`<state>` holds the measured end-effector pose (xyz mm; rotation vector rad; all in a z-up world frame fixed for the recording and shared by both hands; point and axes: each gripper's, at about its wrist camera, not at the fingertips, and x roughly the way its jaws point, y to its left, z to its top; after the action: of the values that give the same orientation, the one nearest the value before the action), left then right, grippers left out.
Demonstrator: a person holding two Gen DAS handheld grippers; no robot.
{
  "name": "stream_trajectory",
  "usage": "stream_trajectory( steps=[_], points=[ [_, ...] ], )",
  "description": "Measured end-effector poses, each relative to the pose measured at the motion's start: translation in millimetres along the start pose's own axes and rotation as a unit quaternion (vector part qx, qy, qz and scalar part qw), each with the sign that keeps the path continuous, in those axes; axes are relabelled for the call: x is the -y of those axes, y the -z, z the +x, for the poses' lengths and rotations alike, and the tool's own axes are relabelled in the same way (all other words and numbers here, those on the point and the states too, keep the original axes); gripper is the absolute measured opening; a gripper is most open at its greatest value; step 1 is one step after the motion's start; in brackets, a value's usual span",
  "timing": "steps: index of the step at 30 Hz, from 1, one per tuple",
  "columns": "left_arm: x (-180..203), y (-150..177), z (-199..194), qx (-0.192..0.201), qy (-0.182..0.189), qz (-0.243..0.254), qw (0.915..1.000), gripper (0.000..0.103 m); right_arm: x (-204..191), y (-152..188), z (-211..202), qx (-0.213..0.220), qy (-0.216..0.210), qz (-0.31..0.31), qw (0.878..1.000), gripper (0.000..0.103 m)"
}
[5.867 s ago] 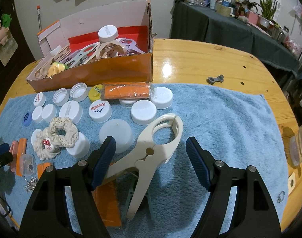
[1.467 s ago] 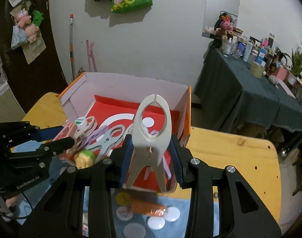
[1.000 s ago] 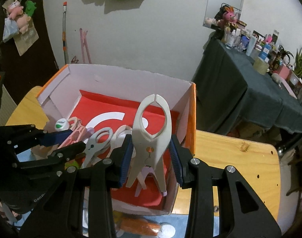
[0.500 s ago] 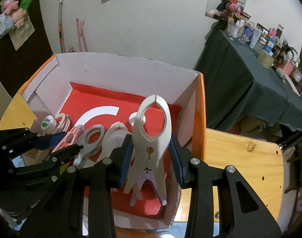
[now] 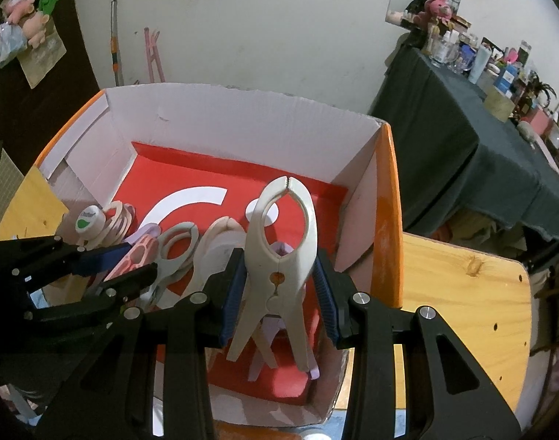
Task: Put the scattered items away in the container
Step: 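Lower cream clamp into the box and open right gripper while left holds pink clothespin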
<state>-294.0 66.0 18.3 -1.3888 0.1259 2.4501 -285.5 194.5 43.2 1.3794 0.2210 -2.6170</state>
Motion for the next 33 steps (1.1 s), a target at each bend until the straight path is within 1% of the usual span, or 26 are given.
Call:
stream_trajectory(
  steps=[19, 33],
  points=[
    [0, 2, 2, -0.002, 0.000, 0.002, 1.0000, 0.027, -6, 13, -3, -0.007, -0.006, -0.002, 1.000, 0.035],
    [1, 4, 2, -0.004, 0.001, 0.001, 1.0000, 0.027, -10, 20, -2, -0.010, -0.001, -0.003, 1.000, 0.035]
  ],
)
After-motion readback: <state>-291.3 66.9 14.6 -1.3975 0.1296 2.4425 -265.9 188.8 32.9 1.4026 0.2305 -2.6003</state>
